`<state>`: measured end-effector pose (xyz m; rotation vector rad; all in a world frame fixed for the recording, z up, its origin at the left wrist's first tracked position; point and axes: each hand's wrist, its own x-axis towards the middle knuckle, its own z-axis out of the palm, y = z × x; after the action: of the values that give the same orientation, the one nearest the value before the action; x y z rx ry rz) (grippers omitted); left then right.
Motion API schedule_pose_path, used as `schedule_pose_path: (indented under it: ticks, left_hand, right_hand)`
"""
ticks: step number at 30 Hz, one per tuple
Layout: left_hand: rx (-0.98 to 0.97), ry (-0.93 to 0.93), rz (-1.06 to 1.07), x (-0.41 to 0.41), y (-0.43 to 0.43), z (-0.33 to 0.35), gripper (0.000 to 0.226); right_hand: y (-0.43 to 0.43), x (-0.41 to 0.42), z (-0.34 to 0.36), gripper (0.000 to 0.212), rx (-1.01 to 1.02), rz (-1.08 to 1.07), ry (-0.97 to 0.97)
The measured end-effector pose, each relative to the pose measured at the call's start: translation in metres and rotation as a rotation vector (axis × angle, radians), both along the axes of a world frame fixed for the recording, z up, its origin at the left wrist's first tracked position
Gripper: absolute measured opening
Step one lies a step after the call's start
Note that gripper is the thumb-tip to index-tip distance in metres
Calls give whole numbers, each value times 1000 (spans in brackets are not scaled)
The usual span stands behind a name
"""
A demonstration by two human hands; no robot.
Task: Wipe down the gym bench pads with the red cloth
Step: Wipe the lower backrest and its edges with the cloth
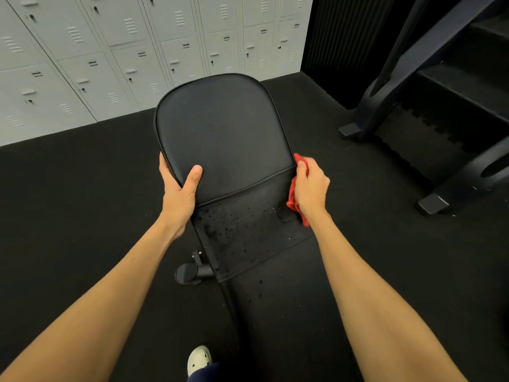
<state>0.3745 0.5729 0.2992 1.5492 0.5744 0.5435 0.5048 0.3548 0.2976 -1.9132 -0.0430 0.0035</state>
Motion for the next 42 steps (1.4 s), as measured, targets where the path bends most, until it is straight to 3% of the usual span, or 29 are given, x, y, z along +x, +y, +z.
schedule_pose_path:
  ticks: [5, 9, 18, 23, 28, 33, 37, 42]
  left_hand:
    - [10, -11, 22, 0, -2, -1, 90]
    - [5, -18, 41, 1, -5, -1, 88]
    - [-23, -40, 18, 0, -5, 0, 90]
    - [-24, -45, 3, 0, -3, -1, 90]
    - [-17, -55, -13, -1, -3, 0, 92]
    - [-18, -68, -15, -2, -4, 0, 92]
    - [-27, -67, -10, -1, -4, -2, 91]
    - [-34, -69, 0, 0, -4, -4, 89]
  right_hand:
    - [4, 0, 6, 32, 58, 22, -85]
    - [-23, -26, -18, 32, 106, 44, -41]
    - [-59, -41, -41, 34, -142, 31, 44]
    - [-17, -18, -8, 34, -108, 22, -70]
    - [-18, -34, -17, 35, -2, 26, -129]
    - [-43, -69, -51, 36, -20, 34, -192]
    - [-60, -94, -73, 37, -151, 48, -196]
    - [-49, -83, -48, 31, -112, 10, -195]
